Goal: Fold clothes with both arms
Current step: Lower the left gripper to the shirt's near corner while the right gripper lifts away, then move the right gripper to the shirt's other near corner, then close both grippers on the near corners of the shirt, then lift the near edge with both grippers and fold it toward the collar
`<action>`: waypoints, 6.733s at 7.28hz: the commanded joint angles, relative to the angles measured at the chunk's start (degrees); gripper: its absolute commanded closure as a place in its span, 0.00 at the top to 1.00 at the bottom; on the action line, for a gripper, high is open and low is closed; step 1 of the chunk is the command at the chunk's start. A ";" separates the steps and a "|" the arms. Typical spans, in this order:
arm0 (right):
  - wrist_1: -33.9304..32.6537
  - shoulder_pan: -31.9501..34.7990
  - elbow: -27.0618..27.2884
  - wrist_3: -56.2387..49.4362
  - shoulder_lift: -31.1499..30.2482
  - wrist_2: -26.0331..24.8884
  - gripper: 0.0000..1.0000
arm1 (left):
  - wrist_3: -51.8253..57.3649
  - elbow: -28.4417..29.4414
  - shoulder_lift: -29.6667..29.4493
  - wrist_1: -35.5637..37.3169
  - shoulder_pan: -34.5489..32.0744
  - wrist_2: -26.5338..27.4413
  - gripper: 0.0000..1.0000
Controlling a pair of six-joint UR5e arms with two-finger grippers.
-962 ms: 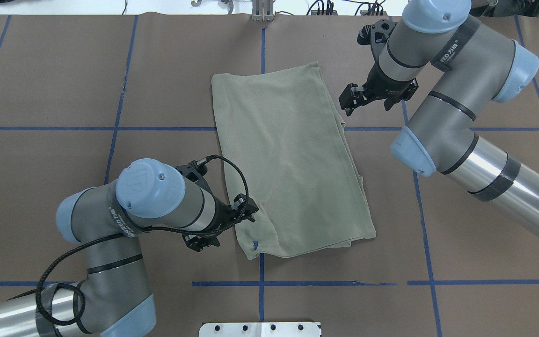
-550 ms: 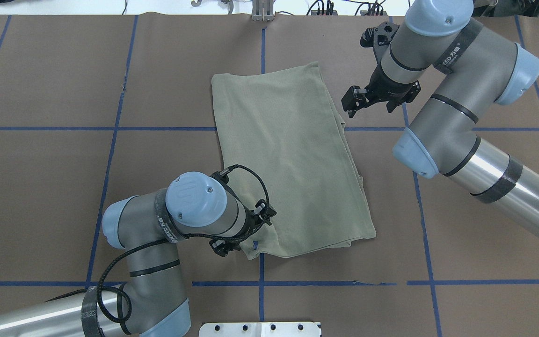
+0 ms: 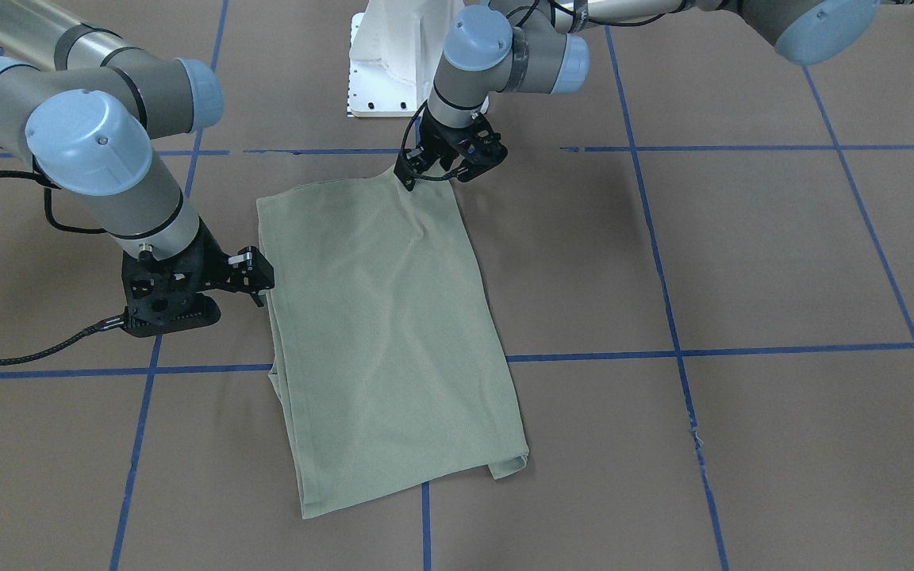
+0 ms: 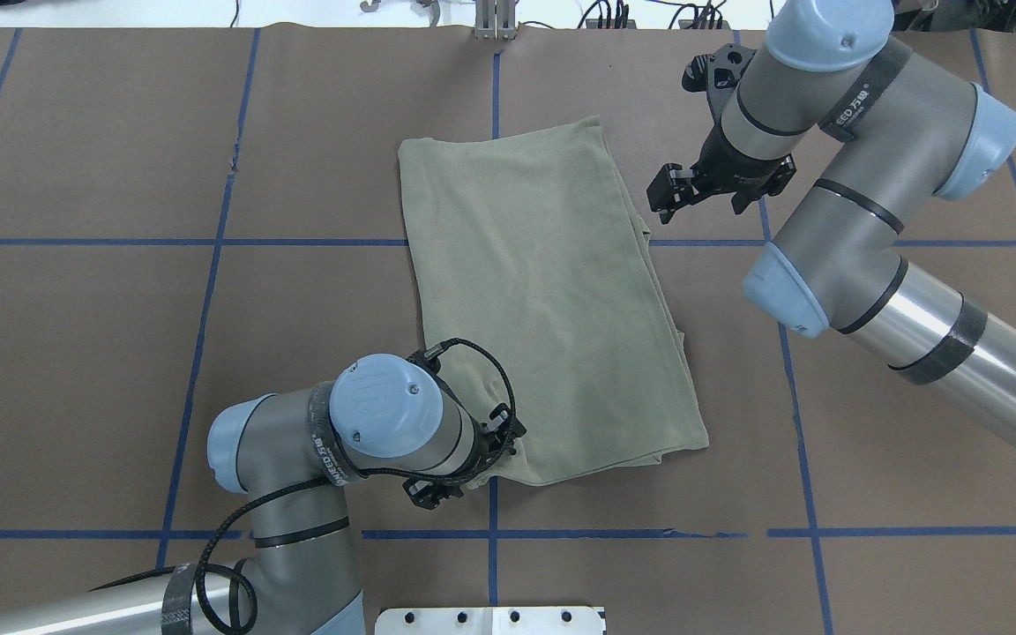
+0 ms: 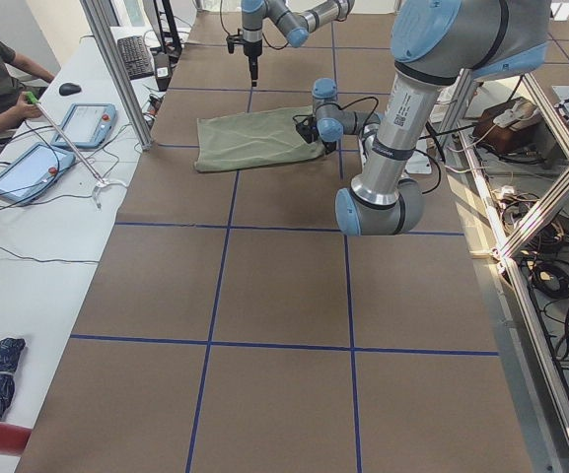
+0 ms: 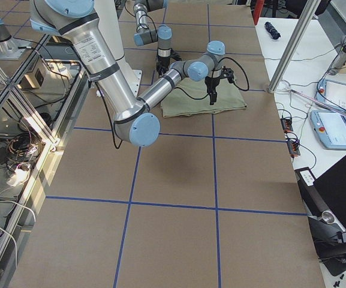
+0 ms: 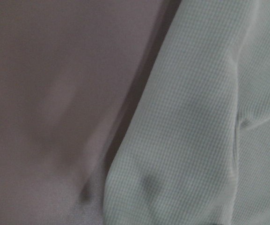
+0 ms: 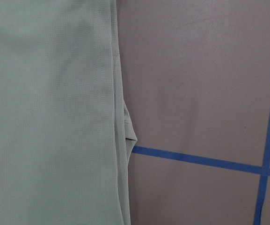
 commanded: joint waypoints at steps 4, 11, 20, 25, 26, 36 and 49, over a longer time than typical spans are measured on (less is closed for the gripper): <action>0.03 -0.26 -0.17 0.00 -0.65 -0.26 1.00 | 0.85 -0.35 0.92 0.19 -3.16 -0.17 0.03; 0.74 -15.60 11.66 43.06 -4.42 -1.31 1.00 | 3.50 -16.70 9.62 5.82 0.25 -0.43 0.00; 0.91 -37.78 14.42 70.49 -10.75 -21.17 1.00 | 3.50 -16.08 9.54 5.82 0.79 -0.17 0.00; 2.05 -37.97 13.63 69.96 -11.02 -21.18 0.16 | 3.50 -16.08 9.45 5.82 0.96 -0.17 0.00; 2.05 -37.97 13.54 69.96 -11.02 -21.27 0.00 | 3.50 -16.08 9.45 5.82 1.05 -0.17 0.00; 1.88 -35.42 15.55 70.05 -9.53 -20.75 0.00 | 3.41 -16.95 9.62 5.82 1.67 -0.17 0.00; 1.79 -19.54 18.33 65.22 -3.32 -18.19 0.00 | 11.93 -11.98 1.46 15.43 -12.90 0.18 0.00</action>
